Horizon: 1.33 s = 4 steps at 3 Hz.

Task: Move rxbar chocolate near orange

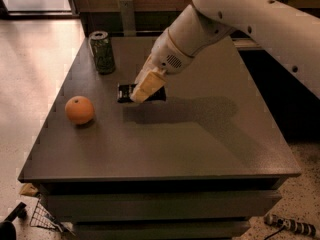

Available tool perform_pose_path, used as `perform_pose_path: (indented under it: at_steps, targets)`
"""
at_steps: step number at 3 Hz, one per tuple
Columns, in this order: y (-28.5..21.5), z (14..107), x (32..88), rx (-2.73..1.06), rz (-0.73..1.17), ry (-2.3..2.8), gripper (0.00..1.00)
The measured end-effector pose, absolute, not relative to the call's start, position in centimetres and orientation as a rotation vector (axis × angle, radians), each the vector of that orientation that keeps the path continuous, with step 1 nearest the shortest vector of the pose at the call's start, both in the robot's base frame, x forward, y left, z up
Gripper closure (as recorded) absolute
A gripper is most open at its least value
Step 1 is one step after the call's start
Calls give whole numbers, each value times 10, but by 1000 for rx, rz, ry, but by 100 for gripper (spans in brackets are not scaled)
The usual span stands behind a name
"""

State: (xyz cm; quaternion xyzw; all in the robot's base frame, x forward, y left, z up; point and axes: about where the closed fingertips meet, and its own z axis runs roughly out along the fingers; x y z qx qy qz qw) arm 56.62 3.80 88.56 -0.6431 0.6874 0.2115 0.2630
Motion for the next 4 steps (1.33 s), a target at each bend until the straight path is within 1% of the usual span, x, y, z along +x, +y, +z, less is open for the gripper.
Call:
perform_pose_path:
  at_steps: [1, 2, 4]
  targets:
    - [58, 885, 546, -1769, 568, 1836, 100]
    - [59, 885, 545, -1774, 569, 1835, 82]
    - [62, 885, 543, -1781, 570, 1830, 36]
